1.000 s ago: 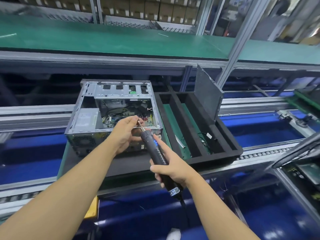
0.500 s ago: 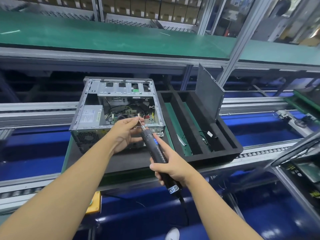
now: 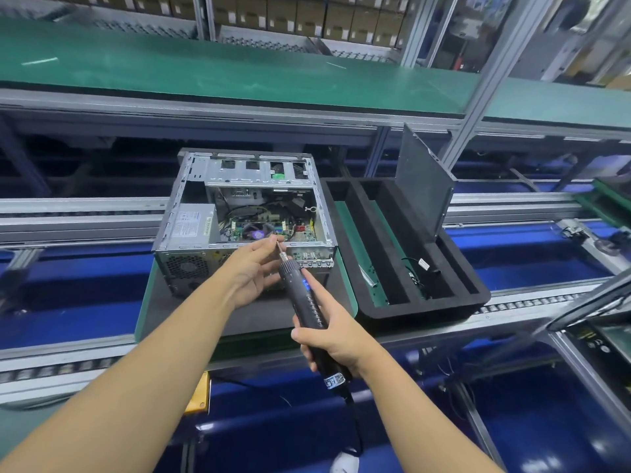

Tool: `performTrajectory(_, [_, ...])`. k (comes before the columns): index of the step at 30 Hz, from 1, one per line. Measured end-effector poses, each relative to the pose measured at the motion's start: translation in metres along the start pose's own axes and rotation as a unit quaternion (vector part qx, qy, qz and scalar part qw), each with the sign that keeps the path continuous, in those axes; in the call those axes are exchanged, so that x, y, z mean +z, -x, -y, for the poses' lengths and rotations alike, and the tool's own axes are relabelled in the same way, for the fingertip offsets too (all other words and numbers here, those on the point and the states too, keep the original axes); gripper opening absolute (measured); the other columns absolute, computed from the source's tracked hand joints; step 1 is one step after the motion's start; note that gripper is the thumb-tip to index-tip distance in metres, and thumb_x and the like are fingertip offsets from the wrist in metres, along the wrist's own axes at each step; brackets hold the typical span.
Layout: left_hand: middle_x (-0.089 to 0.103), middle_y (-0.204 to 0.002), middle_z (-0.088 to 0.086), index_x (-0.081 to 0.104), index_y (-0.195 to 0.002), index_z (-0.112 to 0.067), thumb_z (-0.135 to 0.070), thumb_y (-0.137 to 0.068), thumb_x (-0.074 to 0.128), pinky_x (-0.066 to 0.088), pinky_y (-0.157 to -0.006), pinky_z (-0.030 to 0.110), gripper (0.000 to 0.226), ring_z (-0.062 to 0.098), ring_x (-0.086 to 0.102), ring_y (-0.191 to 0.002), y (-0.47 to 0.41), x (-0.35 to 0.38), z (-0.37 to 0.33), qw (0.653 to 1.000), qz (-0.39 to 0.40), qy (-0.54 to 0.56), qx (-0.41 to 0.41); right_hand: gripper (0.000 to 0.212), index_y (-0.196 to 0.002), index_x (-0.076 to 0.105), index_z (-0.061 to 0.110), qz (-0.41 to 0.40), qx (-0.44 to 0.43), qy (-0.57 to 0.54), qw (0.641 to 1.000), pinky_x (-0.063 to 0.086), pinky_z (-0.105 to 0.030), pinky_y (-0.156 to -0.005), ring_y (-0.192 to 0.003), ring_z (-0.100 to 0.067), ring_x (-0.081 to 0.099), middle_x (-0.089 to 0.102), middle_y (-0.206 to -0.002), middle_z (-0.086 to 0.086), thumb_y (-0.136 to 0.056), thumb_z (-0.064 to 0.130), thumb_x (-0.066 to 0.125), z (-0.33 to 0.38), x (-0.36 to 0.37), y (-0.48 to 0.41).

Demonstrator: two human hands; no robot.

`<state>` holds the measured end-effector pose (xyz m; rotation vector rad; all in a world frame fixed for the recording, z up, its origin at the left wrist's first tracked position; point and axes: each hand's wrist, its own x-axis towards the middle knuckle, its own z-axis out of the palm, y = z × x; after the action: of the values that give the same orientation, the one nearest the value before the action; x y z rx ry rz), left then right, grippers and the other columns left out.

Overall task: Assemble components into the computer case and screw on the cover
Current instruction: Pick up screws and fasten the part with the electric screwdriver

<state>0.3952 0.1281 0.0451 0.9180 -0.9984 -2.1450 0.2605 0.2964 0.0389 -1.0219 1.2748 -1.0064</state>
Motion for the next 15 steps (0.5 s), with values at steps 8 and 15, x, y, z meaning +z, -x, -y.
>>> performTrajectory(8, [0.074, -0.089, 0.001, 0.071, -0.097, -0.014, -0.023, -0.097, 0.059, 0.059, -0.071, 0.033, 0.015, 0.017, 0.072, -0.084, 0.004, -0.013, -0.004, 0.999, 0.011, -0.039, -0.035, 0.103, -0.153, 0.018, 0.061, -0.005, -0.013, -0.013, 1.0, 0.053, -0.036, -0.052, -0.063, -0.025, 0.056, 0.057, -0.089, -0.01, -0.085, 0.006, 0.072, -0.018, 0.016, -0.006])
performTrajectory(15, [0.067, -0.107, -0.005, 0.067, -0.106, -0.029, -0.036, -0.083, 0.076, 0.047, -0.091, 0.035, 0.025, 0.019, 0.061, -0.106, -0.01, -0.074, -0.088, 0.672, -0.049, -0.72, 0.166, 0.104, -0.152, 0.019, 0.062, -0.043, -0.008, -0.047, 0.998, 0.055, -0.036, -0.057, -0.064, -0.025, 0.058, 0.058, -0.09, -0.007, -0.083, 0.007, 0.073, -0.051, 0.028, -0.011])
